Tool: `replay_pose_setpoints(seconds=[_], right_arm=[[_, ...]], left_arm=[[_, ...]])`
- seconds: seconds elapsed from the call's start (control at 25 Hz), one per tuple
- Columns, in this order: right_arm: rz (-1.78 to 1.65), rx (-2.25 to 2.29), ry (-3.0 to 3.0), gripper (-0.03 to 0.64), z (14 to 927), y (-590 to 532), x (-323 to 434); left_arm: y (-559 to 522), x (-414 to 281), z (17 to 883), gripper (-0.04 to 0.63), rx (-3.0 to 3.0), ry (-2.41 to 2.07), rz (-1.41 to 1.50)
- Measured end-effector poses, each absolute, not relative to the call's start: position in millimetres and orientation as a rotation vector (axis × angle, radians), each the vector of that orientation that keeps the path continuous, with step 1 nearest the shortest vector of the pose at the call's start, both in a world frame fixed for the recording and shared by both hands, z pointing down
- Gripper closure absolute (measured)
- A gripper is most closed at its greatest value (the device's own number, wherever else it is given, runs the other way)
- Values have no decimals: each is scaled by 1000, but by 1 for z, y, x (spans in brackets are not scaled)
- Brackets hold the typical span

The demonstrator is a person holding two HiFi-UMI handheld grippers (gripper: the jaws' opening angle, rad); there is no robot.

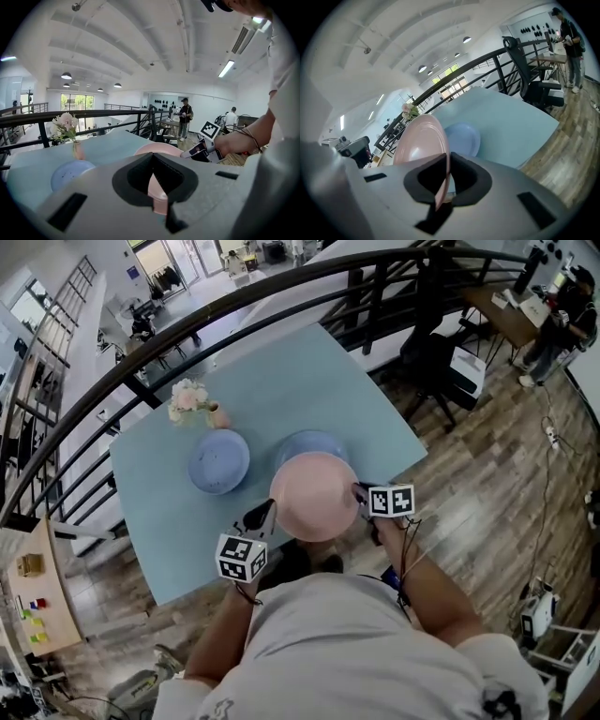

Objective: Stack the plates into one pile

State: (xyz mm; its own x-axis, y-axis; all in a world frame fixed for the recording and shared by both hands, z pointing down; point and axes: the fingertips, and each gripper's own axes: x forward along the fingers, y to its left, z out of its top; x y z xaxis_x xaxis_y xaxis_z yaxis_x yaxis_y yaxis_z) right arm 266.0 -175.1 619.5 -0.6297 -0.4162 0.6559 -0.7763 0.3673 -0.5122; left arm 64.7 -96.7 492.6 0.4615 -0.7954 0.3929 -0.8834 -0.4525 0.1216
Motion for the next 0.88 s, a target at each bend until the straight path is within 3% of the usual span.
replay_pose_setpoints(seconds=[0.88], right_arm=[[1291, 1118, -2031, 581, 682, -269, 262]], left_arm=[[-188, 37, 570, 591, 2289, -1264, 447]])
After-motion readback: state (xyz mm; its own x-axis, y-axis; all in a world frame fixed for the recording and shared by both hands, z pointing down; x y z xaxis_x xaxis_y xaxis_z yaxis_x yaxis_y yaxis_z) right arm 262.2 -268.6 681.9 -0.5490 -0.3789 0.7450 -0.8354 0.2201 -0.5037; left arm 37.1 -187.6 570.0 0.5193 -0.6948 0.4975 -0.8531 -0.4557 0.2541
